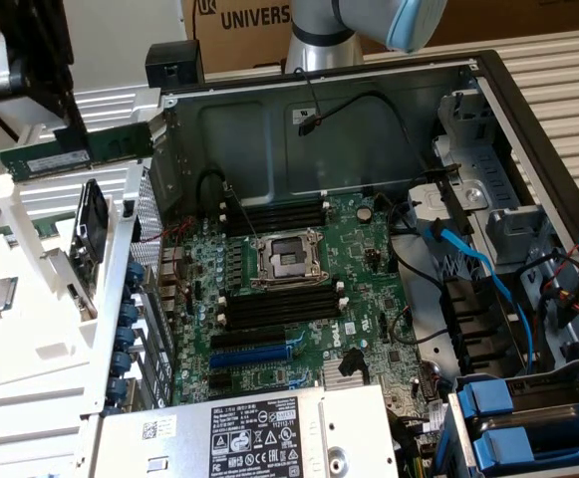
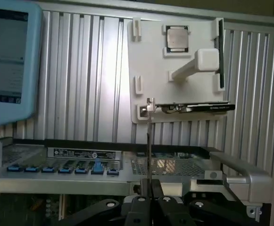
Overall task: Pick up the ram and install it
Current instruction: 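Pick up the ram and move it above insertion slot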
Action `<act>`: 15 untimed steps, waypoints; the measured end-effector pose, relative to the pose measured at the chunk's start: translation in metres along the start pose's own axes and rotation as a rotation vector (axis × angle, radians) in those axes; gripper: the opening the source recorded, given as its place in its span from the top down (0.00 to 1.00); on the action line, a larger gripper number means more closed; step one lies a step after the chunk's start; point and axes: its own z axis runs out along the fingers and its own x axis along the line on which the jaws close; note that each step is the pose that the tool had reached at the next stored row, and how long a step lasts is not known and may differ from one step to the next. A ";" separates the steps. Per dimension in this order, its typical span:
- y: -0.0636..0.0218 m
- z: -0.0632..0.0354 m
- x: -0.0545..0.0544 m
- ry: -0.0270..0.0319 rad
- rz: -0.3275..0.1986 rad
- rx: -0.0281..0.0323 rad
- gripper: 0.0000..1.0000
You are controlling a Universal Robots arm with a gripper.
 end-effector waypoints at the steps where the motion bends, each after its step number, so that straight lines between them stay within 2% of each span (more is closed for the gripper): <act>1: -0.0040 0.0001 0.000 0.0001 0.000 -0.0004 0.88; 2: -0.0091 0.0002 0.000 0.0000 0.000 -0.0007 0.88; 3: -0.0270 0.0006 0.001 0.0000 -0.001 -0.0015 0.88; 8: -0.0496 0.0013 0.002 -0.0002 -0.003 -0.0028 0.88; 9: -0.0586 0.0014 0.003 -0.0001 -0.003 -0.0044 0.88; 15: -0.0855 0.0021 0.004 -0.0006 -0.004 -0.0152 0.88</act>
